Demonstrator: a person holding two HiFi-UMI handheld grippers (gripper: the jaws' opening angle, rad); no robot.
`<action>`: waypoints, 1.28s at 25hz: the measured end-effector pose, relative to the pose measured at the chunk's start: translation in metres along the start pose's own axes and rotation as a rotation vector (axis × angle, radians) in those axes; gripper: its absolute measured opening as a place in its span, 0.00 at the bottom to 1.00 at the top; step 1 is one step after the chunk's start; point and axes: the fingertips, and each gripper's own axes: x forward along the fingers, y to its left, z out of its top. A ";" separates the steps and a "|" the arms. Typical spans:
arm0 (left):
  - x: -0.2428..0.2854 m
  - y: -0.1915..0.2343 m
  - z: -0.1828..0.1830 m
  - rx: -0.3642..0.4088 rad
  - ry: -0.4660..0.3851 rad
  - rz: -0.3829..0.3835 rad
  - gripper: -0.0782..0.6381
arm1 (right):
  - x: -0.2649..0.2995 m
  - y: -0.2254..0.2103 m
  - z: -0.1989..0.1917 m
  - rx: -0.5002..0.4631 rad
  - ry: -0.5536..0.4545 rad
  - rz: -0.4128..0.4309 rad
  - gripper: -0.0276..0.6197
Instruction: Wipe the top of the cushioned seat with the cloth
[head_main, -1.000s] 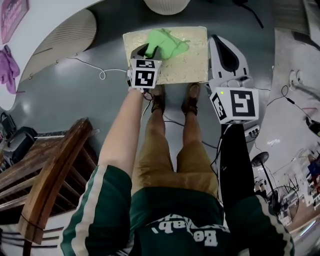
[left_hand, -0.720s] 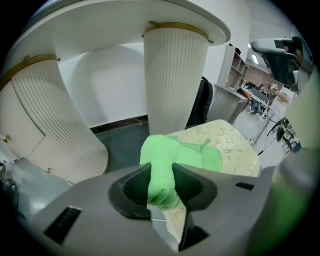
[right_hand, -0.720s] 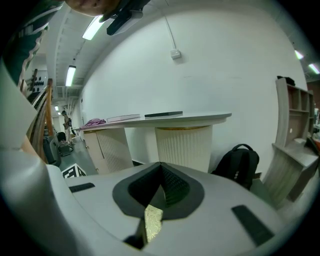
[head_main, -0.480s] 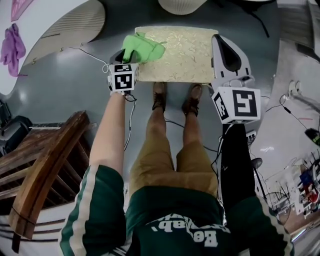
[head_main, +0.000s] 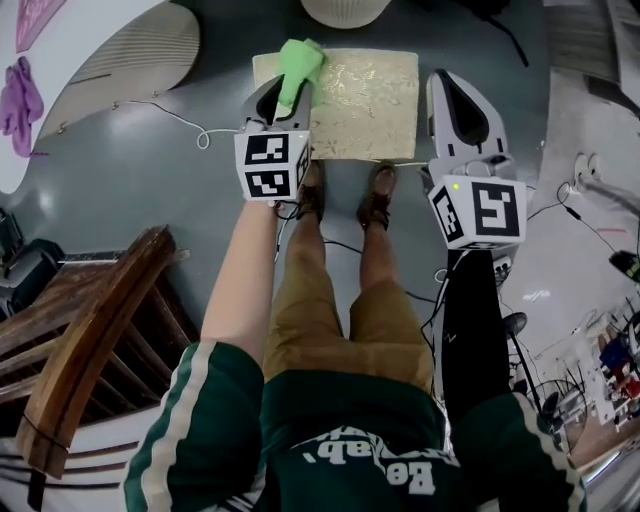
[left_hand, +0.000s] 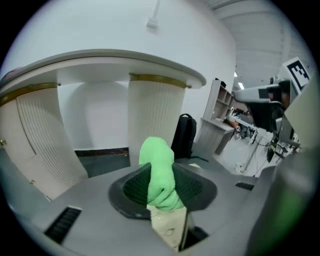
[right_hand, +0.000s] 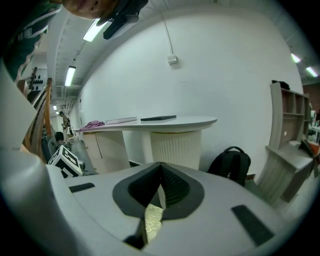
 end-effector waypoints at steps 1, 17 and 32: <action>0.003 -0.020 0.006 -0.011 -0.018 -0.031 0.30 | -0.004 -0.003 -0.001 0.001 0.000 -0.004 0.05; 0.061 -0.221 -0.088 -0.026 0.246 -0.316 0.30 | -0.058 -0.054 -0.030 0.048 0.016 -0.087 0.05; 0.029 -0.092 -0.122 0.036 0.305 -0.181 0.30 | -0.032 -0.009 -0.009 0.011 0.005 -0.015 0.05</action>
